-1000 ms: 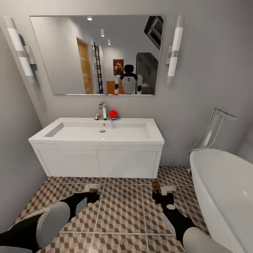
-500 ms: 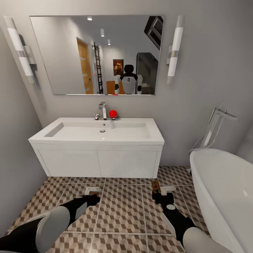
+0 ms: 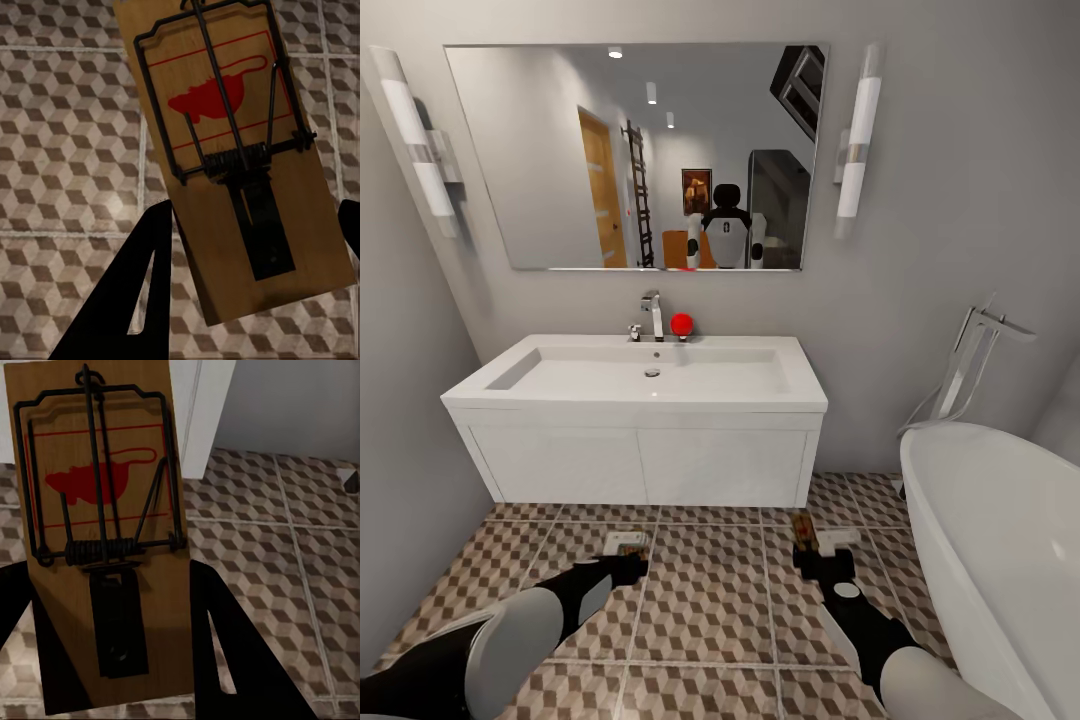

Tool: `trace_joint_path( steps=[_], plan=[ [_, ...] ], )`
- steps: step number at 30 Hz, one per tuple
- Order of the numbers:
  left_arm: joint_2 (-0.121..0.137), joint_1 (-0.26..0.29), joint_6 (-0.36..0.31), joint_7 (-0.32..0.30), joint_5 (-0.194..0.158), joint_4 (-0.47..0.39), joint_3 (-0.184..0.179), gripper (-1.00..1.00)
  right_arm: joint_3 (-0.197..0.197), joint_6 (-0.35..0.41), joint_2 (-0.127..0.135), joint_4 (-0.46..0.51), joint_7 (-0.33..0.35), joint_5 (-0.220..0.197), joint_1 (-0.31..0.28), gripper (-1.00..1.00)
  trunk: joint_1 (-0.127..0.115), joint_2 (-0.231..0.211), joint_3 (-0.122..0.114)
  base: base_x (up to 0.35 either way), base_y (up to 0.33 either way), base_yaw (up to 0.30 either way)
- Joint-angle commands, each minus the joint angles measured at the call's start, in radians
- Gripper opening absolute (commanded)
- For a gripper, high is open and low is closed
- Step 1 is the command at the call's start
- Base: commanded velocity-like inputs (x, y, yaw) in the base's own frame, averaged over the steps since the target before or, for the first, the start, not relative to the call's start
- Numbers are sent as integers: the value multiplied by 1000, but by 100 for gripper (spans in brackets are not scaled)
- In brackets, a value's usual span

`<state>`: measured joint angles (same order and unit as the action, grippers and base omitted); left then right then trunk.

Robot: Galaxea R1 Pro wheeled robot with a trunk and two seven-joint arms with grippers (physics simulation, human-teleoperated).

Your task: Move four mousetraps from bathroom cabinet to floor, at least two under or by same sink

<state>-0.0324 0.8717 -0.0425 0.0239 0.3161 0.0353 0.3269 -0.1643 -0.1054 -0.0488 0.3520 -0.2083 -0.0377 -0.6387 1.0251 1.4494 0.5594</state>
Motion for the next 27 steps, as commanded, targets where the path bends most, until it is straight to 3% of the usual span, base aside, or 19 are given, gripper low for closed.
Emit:
trace_joint_path(
  steps=[1,2,5,6,7,9,12,17,22,27],
  plan=[
    [-3,1,-21,6,11,-3,9,-100,-6,2,0,-4,-8,-9,-1,-100,0,1,1,0,0,0],
    [-4,2,-37,9,11,-9,9,-100,-6,7,-1,-4,-9,-10,-2,-100,0,1,1,0,0,0],
    [-12,8,-178,16,10,-93,10,-100,-4,63,-4,7,-10,-12,-18,-100,0,1,1,0,0,0],
    [-27,9,-282,17,10,-169,10,-100,-3,110,-14,18,-11,-13,-45,-100,0,1,1,0,0,0],
    [-37,9,-339,17,10,-214,10,-100,-3,140,-26,24,-12,-12,-65,-100,0,1,1,0,0,0],
    [-46,10,-395,17,10,-266,10,-100,-3,179,-43,32,-18,-12,-95,-100,0,1,1,0,0,0],
    [-53,10,-435,16,10,-310,9,-100,-3,229,-59,39,-49,-12,-139,-100,0,1,1,0,0,0],
    [-55,10,-451,18,12,-327,9,-100,4,258,-65,41,-100,-28,-162,-100,0,1,1,0,0,0],
    [-54,10,-454,16,13,-331,8,-100,30,265,-66,39,-115,-124,-166,-100,0,1,1,0,0,0],
    [-53,10,-454,14,12,-332,8,-100,34,269,-66,28,-157,-160,-166,-100,0,1,1,0,0,0]
  ],
)
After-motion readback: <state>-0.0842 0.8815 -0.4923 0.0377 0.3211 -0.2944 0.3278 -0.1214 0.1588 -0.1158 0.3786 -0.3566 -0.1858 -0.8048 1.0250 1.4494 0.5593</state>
